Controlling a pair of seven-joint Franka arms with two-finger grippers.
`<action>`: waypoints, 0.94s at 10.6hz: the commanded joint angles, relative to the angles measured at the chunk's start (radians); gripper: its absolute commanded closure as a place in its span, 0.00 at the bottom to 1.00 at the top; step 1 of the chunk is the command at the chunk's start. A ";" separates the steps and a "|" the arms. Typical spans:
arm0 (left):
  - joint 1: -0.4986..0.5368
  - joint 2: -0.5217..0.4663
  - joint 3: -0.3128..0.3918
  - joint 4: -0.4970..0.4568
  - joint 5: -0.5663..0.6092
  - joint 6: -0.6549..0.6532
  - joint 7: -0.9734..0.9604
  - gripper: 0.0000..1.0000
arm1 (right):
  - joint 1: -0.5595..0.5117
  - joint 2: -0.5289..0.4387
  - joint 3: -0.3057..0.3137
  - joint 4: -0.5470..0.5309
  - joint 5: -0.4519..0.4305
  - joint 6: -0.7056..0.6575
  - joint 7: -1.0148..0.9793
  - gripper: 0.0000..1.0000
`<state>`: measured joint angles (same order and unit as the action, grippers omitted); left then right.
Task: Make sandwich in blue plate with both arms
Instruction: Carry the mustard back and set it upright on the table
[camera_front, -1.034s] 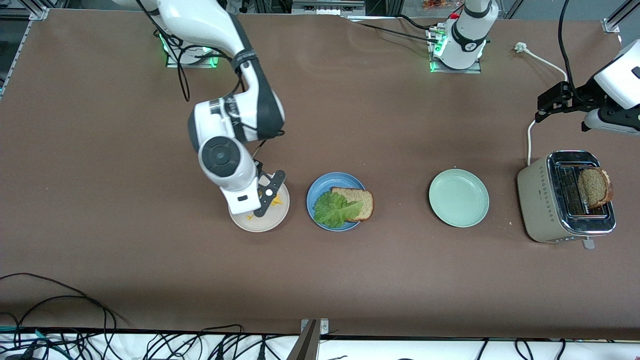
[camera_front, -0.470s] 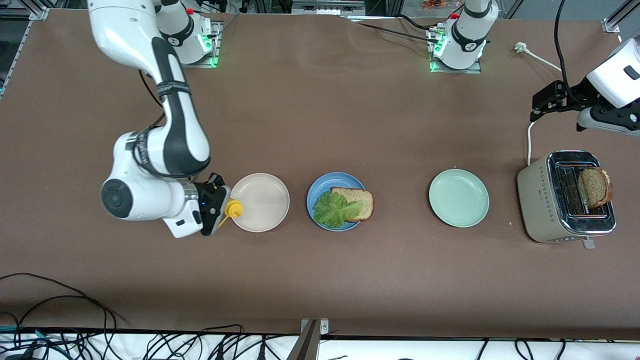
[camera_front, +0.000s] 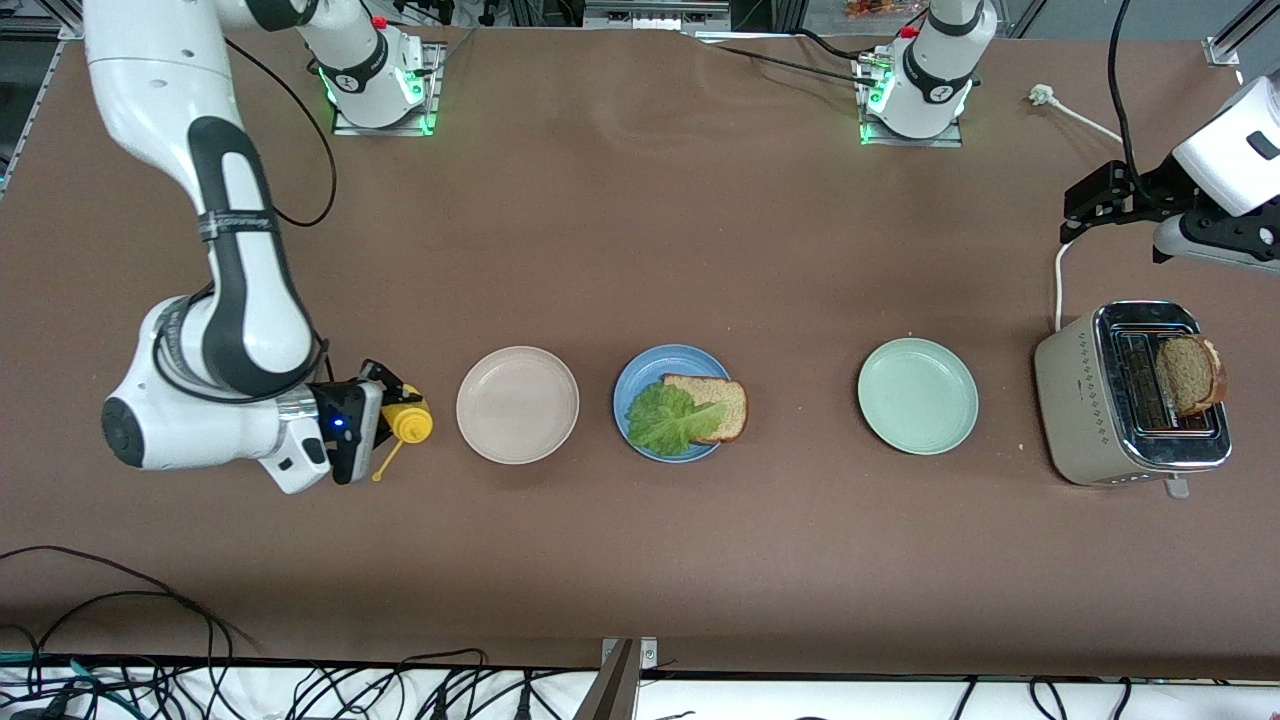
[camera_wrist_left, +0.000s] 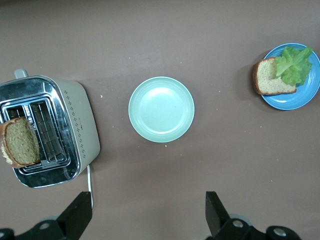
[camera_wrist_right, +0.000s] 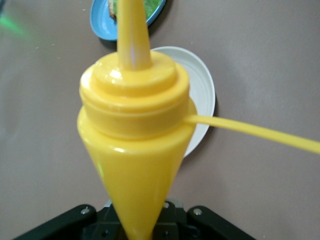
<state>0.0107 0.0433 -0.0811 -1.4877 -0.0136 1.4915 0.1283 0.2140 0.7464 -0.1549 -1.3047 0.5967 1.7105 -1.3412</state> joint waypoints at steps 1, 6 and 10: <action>-0.005 0.004 0.004 0.024 -0.008 -0.017 0.010 0.00 | -0.093 0.031 0.049 -0.010 0.095 -0.041 -0.151 1.00; -0.005 0.003 0.004 0.024 -0.009 -0.017 0.010 0.00 | -0.171 0.148 0.060 0.008 0.187 -0.065 -0.352 1.00; -0.005 0.003 0.004 0.024 -0.009 -0.017 0.010 0.00 | -0.216 0.217 0.086 0.018 0.218 -0.055 -0.461 1.00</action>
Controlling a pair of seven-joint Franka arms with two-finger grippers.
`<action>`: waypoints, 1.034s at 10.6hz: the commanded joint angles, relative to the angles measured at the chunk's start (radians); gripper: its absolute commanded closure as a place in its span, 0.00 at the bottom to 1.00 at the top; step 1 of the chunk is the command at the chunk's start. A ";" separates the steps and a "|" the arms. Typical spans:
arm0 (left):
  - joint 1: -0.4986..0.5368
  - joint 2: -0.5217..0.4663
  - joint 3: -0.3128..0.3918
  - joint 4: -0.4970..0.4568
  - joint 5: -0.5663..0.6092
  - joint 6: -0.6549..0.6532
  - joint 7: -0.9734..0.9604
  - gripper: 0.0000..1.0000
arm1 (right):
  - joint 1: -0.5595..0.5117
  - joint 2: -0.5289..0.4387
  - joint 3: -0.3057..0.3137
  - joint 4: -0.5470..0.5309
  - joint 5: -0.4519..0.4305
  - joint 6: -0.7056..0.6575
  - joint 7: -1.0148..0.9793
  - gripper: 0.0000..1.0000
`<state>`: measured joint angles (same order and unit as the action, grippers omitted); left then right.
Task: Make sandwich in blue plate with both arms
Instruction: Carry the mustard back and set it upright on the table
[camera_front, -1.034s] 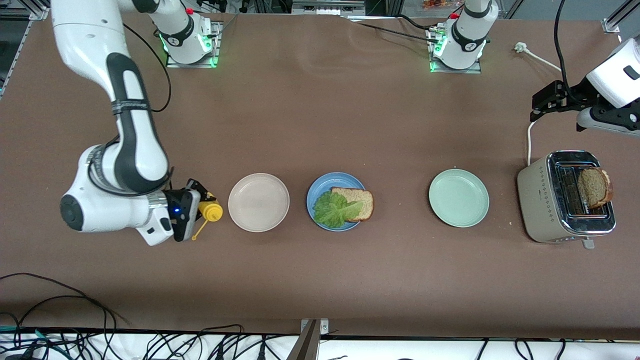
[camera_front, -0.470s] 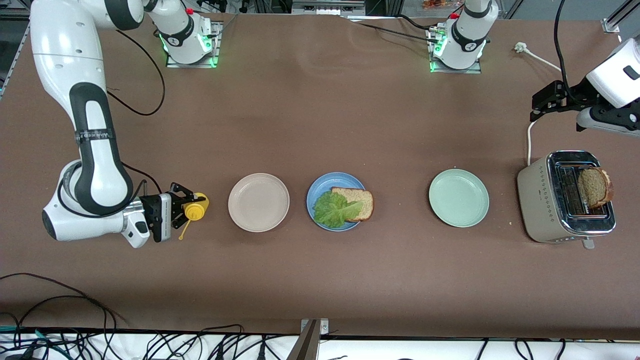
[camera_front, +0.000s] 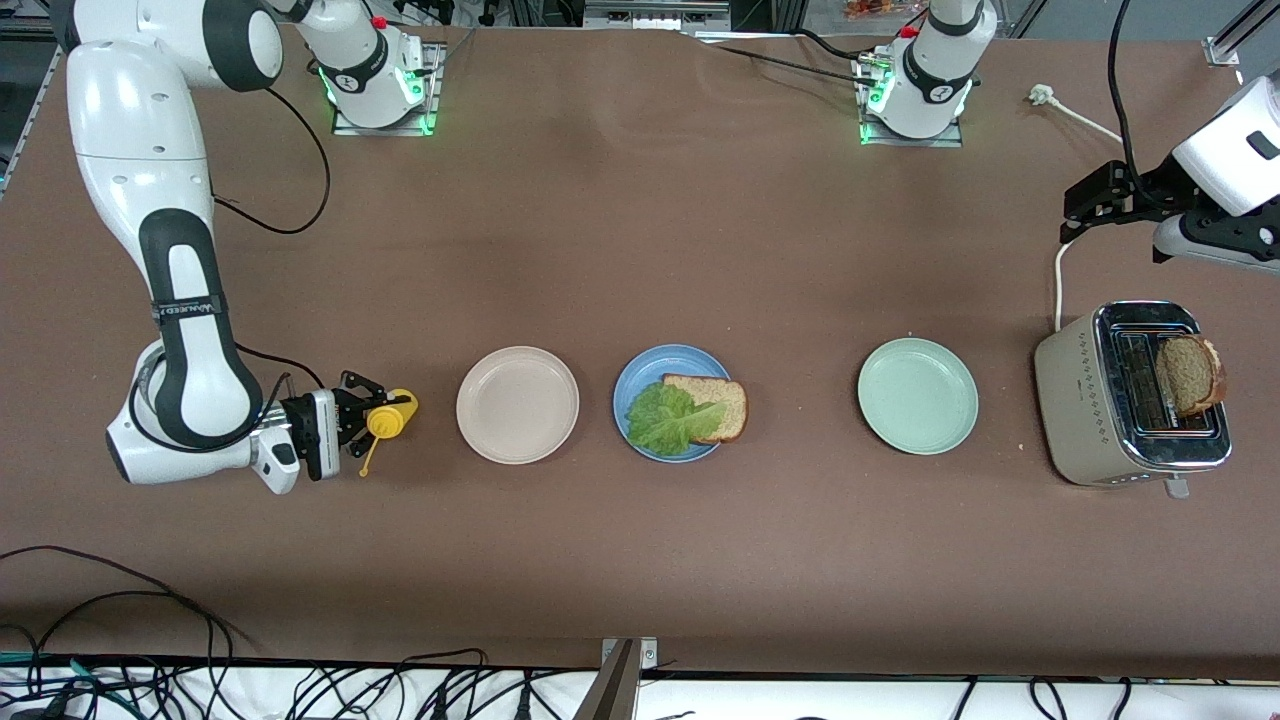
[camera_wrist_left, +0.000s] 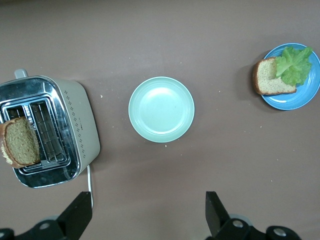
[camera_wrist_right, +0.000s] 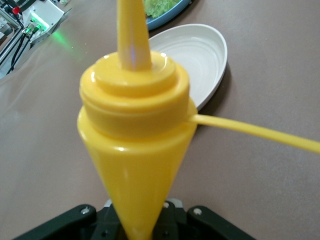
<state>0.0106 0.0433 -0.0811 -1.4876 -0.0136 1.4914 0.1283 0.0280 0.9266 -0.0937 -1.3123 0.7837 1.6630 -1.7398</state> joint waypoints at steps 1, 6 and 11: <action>-0.004 0.003 0.006 0.024 -0.008 -0.017 0.010 0.00 | -0.033 0.055 0.025 0.030 0.067 -0.008 -0.092 1.00; -0.004 0.003 0.004 0.024 -0.009 -0.017 0.010 0.00 | -0.039 0.075 0.022 0.031 0.104 -0.008 -0.156 0.80; -0.004 0.003 0.004 0.024 -0.009 -0.017 0.010 0.00 | -0.042 0.075 0.006 0.033 0.088 0.012 -0.196 0.00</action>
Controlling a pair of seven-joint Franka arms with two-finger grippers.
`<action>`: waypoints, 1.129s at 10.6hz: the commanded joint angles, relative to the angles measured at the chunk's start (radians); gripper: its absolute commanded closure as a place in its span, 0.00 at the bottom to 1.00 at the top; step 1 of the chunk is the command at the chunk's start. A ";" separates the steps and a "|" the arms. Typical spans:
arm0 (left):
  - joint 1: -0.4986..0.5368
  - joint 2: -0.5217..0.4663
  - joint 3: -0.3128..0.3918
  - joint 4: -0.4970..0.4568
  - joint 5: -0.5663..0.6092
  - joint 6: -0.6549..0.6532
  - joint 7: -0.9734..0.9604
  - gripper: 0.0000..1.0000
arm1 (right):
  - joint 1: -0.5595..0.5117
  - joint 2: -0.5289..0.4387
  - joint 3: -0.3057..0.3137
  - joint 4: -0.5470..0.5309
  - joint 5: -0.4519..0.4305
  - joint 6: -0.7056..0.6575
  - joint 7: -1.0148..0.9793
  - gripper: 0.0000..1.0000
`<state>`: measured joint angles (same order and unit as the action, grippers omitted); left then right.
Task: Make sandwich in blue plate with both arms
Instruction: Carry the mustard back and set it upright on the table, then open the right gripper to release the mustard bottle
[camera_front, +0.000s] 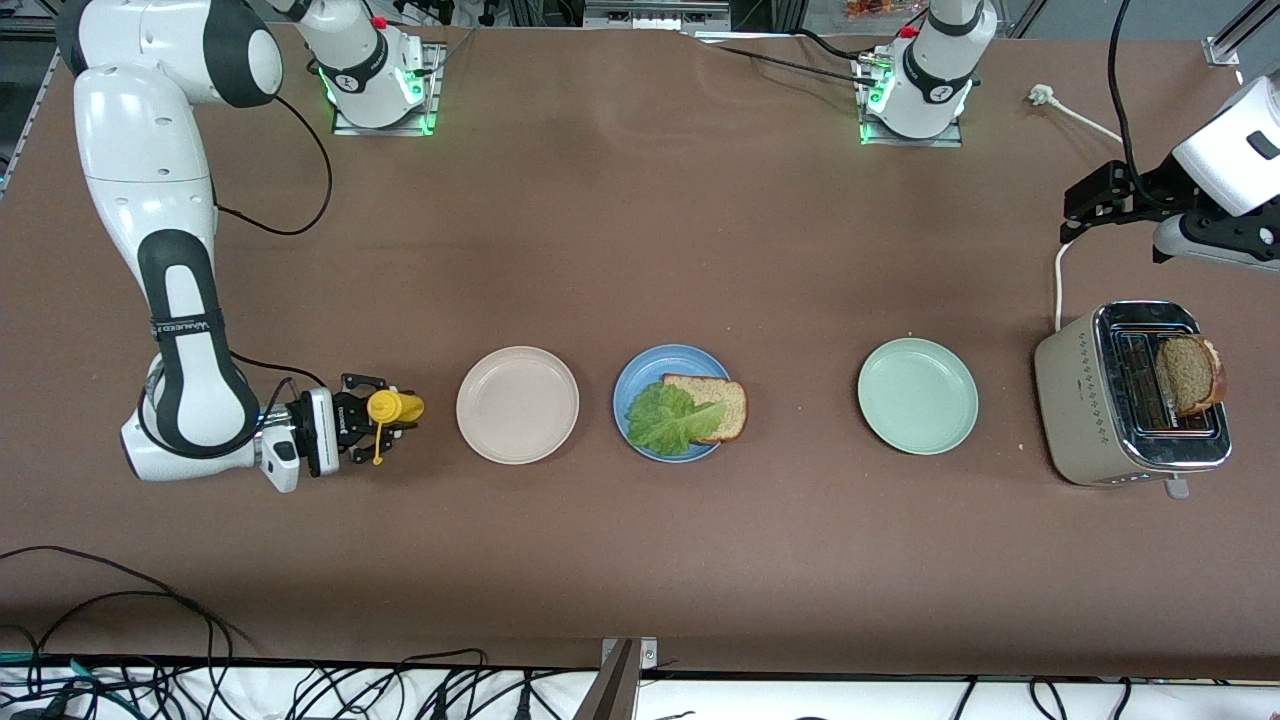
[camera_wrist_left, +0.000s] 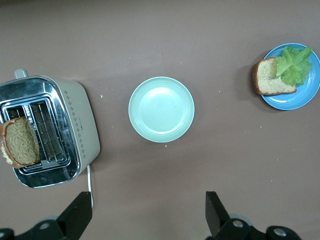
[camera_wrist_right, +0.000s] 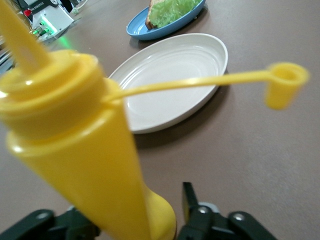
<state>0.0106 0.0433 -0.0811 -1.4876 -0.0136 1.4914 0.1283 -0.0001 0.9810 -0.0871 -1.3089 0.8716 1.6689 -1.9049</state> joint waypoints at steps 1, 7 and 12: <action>-0.004 0.003 0.006 0.024 -0.009 -0.017 0.010 0.00 | -0.012 0.019 -0.009 0.030 -0.019 0.006 -0.037 0.00; -0.003 0.003 0.006 0.024 -0.009 -0.017 0.010 0.00 | -0.012 0.007 -0.112 0.030 -0.083 0.003 -0.151 0.00; -0.003 0.003 0.006 0.024 -0.009 -0.017 0.010 0.00 | 0.002 -0.108 -0.141 0.016 -0.244 0.029 0.013 0.00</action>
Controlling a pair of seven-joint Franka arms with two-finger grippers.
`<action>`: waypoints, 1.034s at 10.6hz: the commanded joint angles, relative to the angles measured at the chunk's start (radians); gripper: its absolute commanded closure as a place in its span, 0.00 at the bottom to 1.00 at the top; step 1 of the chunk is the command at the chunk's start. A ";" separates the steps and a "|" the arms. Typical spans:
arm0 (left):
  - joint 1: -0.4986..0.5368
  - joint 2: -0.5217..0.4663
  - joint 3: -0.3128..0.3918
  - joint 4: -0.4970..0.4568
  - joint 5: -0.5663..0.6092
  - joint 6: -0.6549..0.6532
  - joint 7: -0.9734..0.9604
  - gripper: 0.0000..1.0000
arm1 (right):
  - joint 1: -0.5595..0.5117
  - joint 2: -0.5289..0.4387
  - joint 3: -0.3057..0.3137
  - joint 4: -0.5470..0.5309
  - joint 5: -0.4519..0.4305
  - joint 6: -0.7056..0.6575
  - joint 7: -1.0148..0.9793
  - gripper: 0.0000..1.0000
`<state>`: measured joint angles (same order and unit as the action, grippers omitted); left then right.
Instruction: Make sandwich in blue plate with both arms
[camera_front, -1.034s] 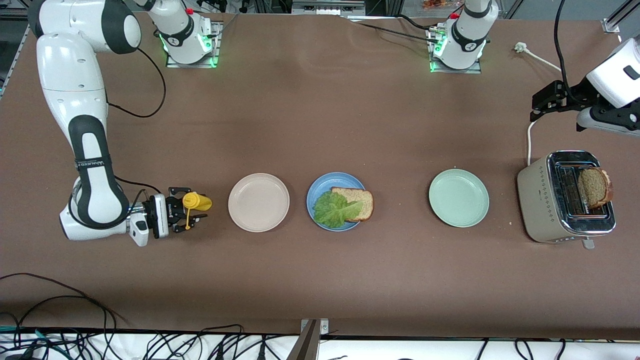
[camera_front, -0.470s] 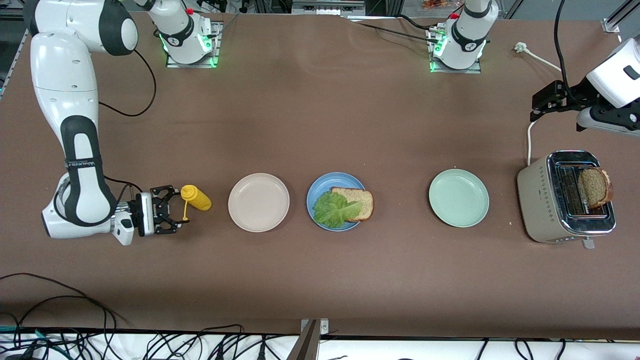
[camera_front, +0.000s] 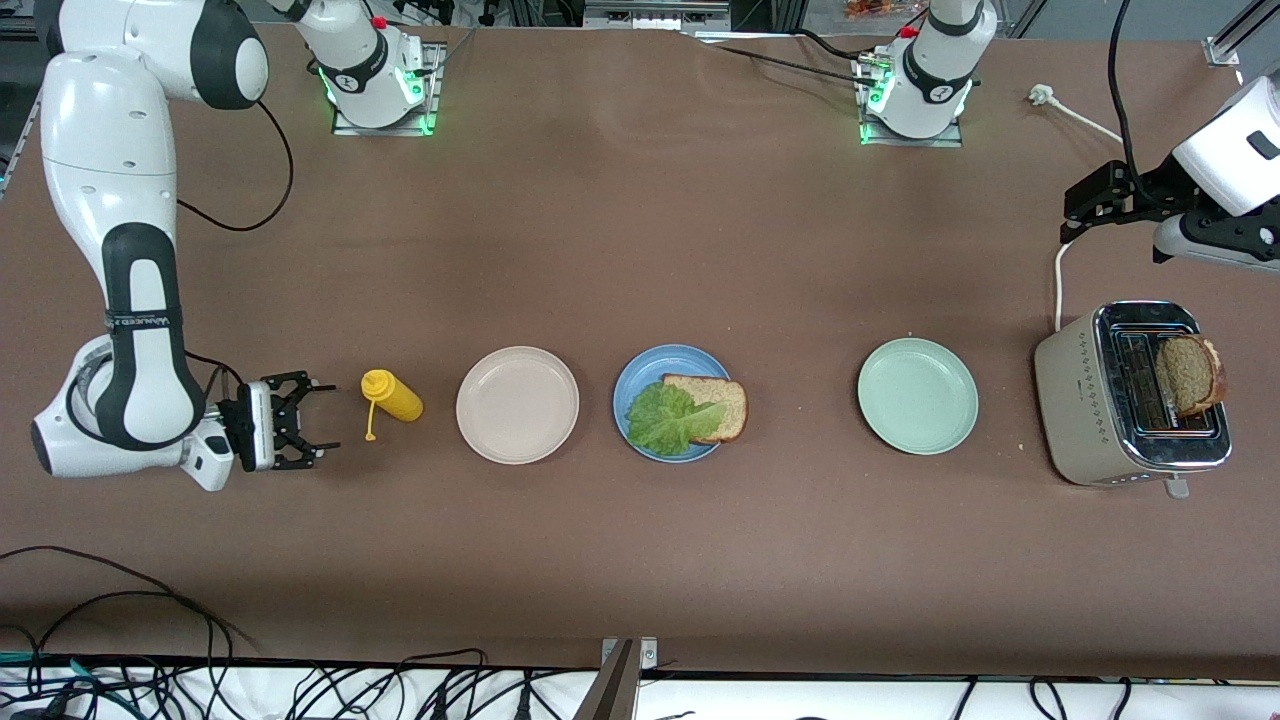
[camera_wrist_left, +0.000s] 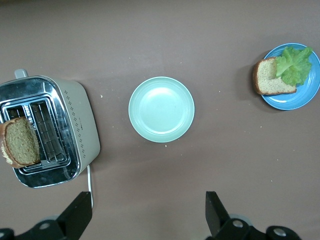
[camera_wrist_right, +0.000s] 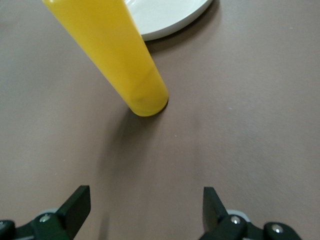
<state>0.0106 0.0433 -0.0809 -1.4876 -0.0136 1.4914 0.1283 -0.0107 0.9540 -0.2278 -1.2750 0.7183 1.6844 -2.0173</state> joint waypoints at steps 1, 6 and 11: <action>-0.004 0.003 0.006 0.024 -0.009 -0.017 0.010 0.00 | 0.020 -0.119 0.001 -0.020 -0.142 0.012 0.216 0.00; -0.001 0.001 0.007 0.021 -0.009 -0.019 0.010 0.00 | 0.034 -0.317 0.060 -0.119 -0.311 0.027 0.604 0.00; 0.000 0.001 0.007 0.018 -0.008 -0.020 0.011 0.00 | 0.034 -0.481 0.094 -0.204 -0.347 0.032 0.974 0.00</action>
<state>0.0109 0.0434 -0.0787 -1.4872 -0.0136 1.4910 0.1283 0.0259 0.5765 -0.1612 -1.3890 0.4101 1.6894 -1.1803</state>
